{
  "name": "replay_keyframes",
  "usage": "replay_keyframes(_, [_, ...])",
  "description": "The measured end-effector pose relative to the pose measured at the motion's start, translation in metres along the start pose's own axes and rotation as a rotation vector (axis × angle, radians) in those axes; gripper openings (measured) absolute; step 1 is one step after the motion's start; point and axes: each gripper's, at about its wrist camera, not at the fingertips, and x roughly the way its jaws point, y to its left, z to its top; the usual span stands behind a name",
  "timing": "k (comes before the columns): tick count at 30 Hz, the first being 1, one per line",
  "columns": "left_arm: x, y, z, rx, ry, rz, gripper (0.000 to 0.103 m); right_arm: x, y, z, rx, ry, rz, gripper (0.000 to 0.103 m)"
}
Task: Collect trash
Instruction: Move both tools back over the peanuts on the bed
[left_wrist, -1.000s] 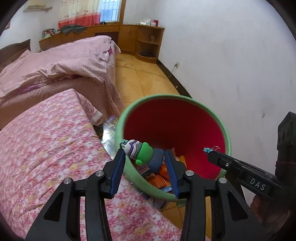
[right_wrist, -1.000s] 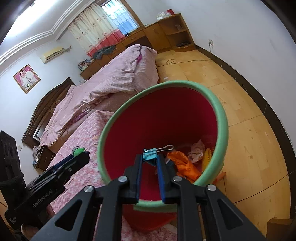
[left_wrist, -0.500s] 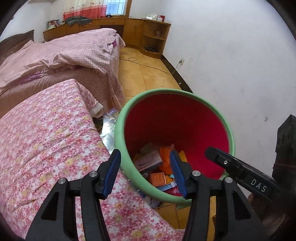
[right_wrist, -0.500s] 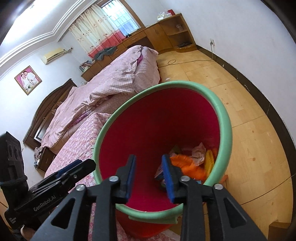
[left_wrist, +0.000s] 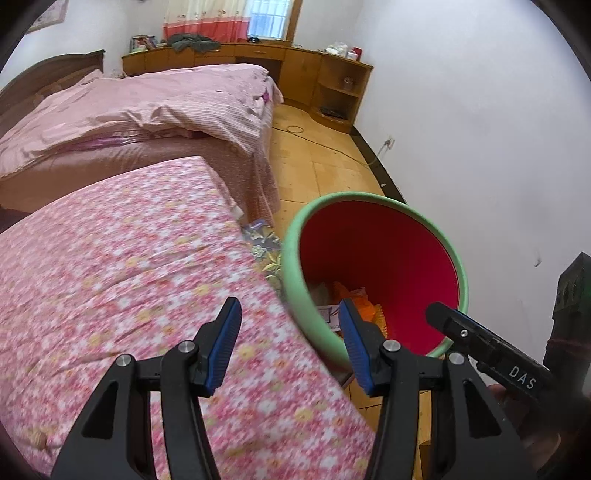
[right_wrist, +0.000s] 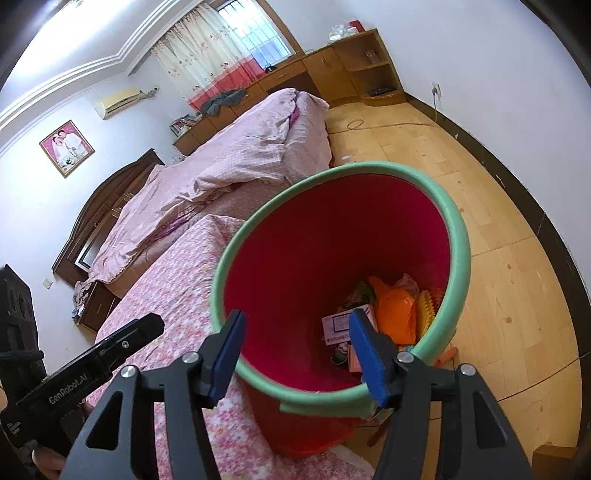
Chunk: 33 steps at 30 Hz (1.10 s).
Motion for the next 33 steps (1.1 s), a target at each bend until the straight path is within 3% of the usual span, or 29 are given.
replay_keyframes(16, [-0.104, 0.066, -0.048, -0.114, -0.113, 0.117, 0.055, -0.040, 0.088, -0.046, -0.135, -0.036, 0.046, 0.081])
replay_keyframes(20, [-0.132, 0.088, -0.065, -0.154, -0.151, 0.185, 0.055, -0.047, 0.118, -0.062, -0.183, -0.053, 0.071, 0.086])
replay_keyframes(24, [-0.149, 0.106, -0.081, -0.200, -0.162, 0.229, 0.055, -0.052, 0.142, -0.076, -0.236, -0.060, 0.084, 0.087])
replay_keyframes(28, [-0.168, 0.122, -0.099, -0.234, -0.179, 0.276, 0.055, -0.058, 0.159, -0.090, -0.273, -0.076, 0.099, 0.099])
replay_keyframes(33, [-0.185, 0.135, -0.119, -0.260, -0.199, 0.319, 0.055, -0.064, 0.176, -0.106, -0.315, -0.098, 0.098, 0.100])
